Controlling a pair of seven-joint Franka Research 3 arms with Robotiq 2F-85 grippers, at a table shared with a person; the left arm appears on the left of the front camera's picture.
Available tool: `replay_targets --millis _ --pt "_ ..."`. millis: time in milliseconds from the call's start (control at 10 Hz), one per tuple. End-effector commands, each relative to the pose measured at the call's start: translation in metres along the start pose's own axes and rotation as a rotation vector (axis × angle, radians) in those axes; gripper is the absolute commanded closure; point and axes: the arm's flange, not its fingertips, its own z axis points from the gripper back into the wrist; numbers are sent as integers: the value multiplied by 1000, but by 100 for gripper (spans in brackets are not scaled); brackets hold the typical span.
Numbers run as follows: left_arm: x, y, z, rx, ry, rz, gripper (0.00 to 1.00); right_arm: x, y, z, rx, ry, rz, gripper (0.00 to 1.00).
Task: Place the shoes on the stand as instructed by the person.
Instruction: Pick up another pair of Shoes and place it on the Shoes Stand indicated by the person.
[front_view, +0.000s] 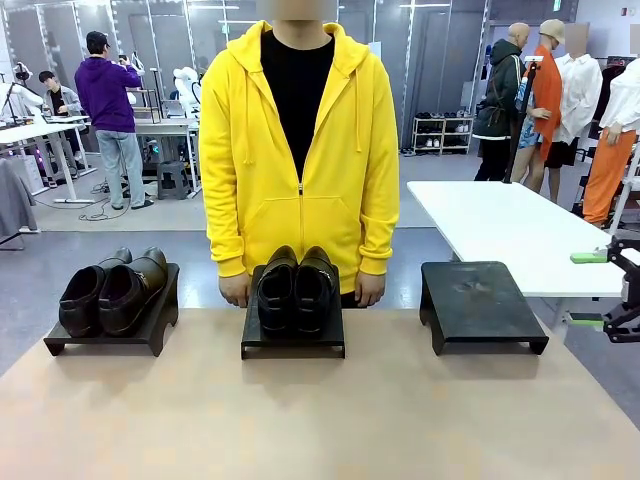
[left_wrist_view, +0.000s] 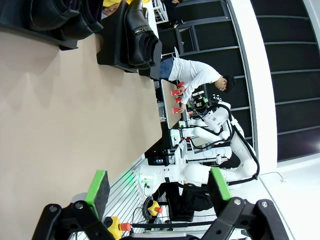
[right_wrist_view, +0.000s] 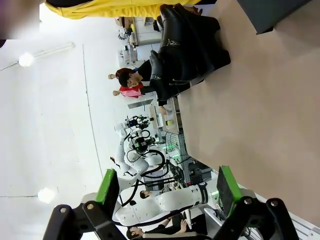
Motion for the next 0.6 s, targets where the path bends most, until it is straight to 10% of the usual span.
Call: replay_targets --millis 0,500 --pt "-3 -2 0 6 2 -15 0 0 0 6 17 0 -3 0" --pt "-3 -2 0 6 2 -15 0 0 0 6 17 0 -3 0"
